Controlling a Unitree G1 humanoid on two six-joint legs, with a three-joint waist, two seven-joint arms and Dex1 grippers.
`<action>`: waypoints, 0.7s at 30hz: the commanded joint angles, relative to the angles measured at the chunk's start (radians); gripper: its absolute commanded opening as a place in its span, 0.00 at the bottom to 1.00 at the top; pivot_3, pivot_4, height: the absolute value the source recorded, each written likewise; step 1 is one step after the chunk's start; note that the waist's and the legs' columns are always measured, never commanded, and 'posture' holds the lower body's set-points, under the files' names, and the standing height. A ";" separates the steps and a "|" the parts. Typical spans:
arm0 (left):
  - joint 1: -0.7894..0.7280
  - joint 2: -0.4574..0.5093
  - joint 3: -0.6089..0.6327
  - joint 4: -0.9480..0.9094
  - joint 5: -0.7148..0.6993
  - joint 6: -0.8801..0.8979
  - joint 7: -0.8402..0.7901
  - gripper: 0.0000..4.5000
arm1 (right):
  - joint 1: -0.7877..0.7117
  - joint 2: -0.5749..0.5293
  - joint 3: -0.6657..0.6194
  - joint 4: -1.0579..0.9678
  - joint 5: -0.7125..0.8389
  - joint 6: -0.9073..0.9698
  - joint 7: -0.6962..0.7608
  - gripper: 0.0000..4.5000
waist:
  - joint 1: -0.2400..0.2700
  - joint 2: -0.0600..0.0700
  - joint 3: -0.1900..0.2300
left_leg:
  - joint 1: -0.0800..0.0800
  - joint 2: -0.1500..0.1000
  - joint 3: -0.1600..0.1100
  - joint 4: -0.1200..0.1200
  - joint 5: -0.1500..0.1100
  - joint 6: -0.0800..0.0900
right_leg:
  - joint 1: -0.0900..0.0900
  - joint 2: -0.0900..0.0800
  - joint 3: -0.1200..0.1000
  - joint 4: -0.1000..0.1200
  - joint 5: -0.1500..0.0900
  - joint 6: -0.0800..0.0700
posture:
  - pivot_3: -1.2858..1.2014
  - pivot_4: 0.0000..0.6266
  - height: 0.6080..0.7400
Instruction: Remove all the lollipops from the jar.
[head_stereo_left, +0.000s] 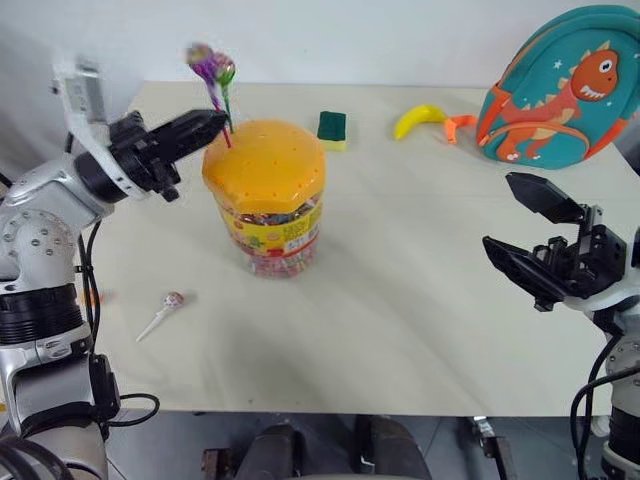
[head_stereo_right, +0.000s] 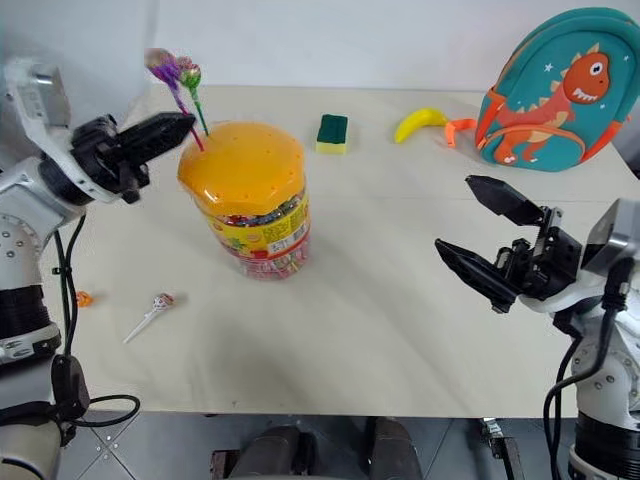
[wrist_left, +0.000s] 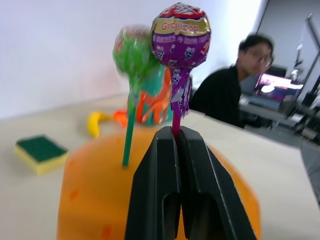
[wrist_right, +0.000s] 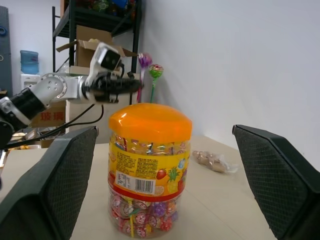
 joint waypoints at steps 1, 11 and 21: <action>0.025 0.115 0.195 0.086 -0.097 0.068 0.007 0.01 | -0.018 0.000 -0.001 -0.037 0.011 -0.007 -0.011 1.00 | -0.010 0.000 0.000 | 0.000 0.000 0.000 0.000 0.000 0.000 | 0.000 0.000 0.000 0.000 0.000 0.000 | 0.52 0.24 1.00; 0.574 0.414 0.007 0.107 0.280 0.089 0.009 0.01 | 0.000 -0.031 0.050 -0.006 -0.042 -0.011 0.075 1.00 | -0.008 0.000 0.000 | 0.001 0.000 -0.001 -0.003 -0.001 -0.001 | -0.001 -0.002 0.001 -0.001 -0.001 -0.001 | 0.52 0.24 1.00; 0.619 0.363 -0.066 0.077 0.348 0.186 0.091 0.01 | 0.072 -0.130 0.145 0.053 -0.169 -0.104 0.395 1.00 | -0.008 -0.001 0.000 | -0.002 0.000 -0.007 -0.004 -0.002 -0.001 | -0.001 -0.004 0.000 -0.004 -0.001 -0.001 | 0.52 0.24 1.00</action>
